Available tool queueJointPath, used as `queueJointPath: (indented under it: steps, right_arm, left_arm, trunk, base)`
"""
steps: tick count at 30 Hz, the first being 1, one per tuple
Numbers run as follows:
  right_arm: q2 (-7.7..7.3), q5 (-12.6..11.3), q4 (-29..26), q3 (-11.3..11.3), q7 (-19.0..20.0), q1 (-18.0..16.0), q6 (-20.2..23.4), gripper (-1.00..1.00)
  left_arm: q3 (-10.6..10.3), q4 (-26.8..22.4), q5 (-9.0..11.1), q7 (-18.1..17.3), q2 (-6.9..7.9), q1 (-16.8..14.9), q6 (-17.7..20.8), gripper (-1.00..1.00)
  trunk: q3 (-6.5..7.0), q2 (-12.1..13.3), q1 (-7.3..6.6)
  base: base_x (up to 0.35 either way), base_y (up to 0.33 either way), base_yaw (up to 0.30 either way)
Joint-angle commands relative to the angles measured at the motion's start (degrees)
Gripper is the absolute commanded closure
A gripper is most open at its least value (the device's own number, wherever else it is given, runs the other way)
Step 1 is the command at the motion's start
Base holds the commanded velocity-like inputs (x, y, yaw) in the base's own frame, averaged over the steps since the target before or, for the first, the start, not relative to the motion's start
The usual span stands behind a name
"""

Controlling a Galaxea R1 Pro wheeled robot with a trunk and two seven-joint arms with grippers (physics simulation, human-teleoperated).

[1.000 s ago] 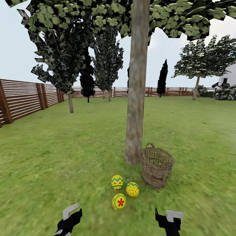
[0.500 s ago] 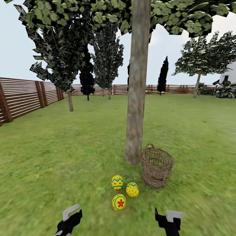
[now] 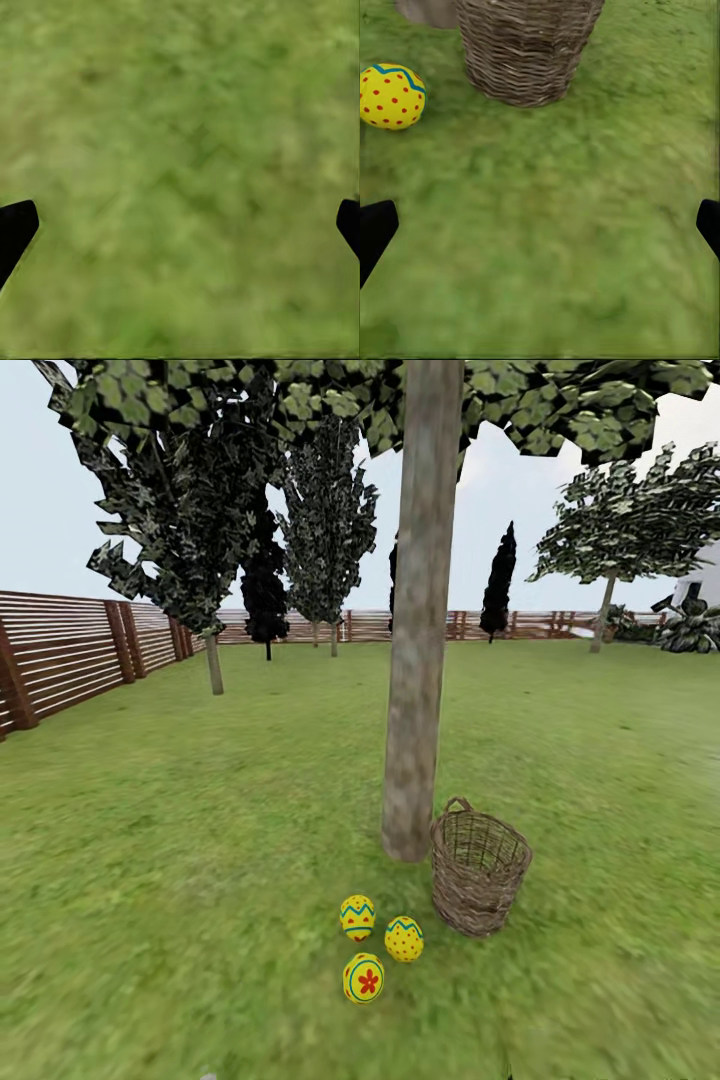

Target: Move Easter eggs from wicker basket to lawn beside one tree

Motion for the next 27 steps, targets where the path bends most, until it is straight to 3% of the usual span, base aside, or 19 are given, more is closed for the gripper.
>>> queueJointPath:
  steps: [1,2,3,5,6,8,10,17,27]
  right_arm:
    - [0.17,-0.1,0.1,0.6,-0.3,0.4,-1.3,-1.0]
    - [0.85,0.0,0.2,0.6,-0.4,1.3,-4.4,-1.0]
    - [1.85,0.0,0.3,0.6,-0.5,2.0,-9.1,-1.0]
    - [2.08,0.0,0.3,0.5,-0.6,2.7,-12.7,-1.0]
    - [2.13,0.0,0.3,0.5,-0.6,2.9,-13.5,-1.0]
    - [2.4,-0.1,0.3,0.6,-0.6,3.5,-16.3,-1.0]
    - [2.56,-0.2,0.3,0.6,-0.6,3.8,-16.4,-1.0]
    - [3.37,-0.3,0.2,0.5,-0.9,4.5,-16.4,-1.0]
    - [3.24,-0.3,-0.1,0.3,-1.9,4.6,-16.4,-1.0]
  left_arm:
    - [0.3,0.0,-0.3,0.2,0.0,0.6,-1.0,-1.0]
    - [0.2,0.0,-0.4,0.3,0.03,2.4,-3.9,-1.0]
    - [0.2,0.0,-0.8,0.4,-0.09,5.1,-10.8,-1.0]
    - [0.0,0.0,-3.2,0.5,-0.28,6.6,-17.5,-1.0]
    - [0.0,0.0,-4.1,0.5,-0.31,6.9,-18.7,-1.0]
    - [-0.1,0.0,-7.7,0.5,-0.47,7.6,-22.0,-1.0]
    - [-0.1,0.0,-9.1,0.6,-0.81,7.9,-23.4,-1.0]
    - [-0.1,0.0,-10.0,0.7,-1.56,10.8,-30.7,-1.0]
    - [-0.1,0.0,-10.1,0.7,-1.6,11.1,-31.8,-1.0]
  trunk:
    - [0.05,0.4,-0.24]
    - [0.13,0.8,-0.46]
    - [0.22,1.2,-0.68]
    - [0.4,2.0,-1.12]
    - [0.48,2.4,-1.34]
    - [0.66,3.2,-1.78]
    - [0.83,4.0,-2.21]
    - [1.66,6.8,-3.75]
    - [3.09,10.8,-5.95]
  base:
    - [0.0,0.0,0.0]
    - [0.0,0.0,0.0]
    - [0.0,0.0,0.0]
    - [0.0,0.0,0.013]
    - [0.0,0.0,0.031]
    - [0.0,0.0,0.049]
    - [0.0,0.0,0.06]
    - [0.0,0.0,0.055]
    - [0.0,0.0,0.0]
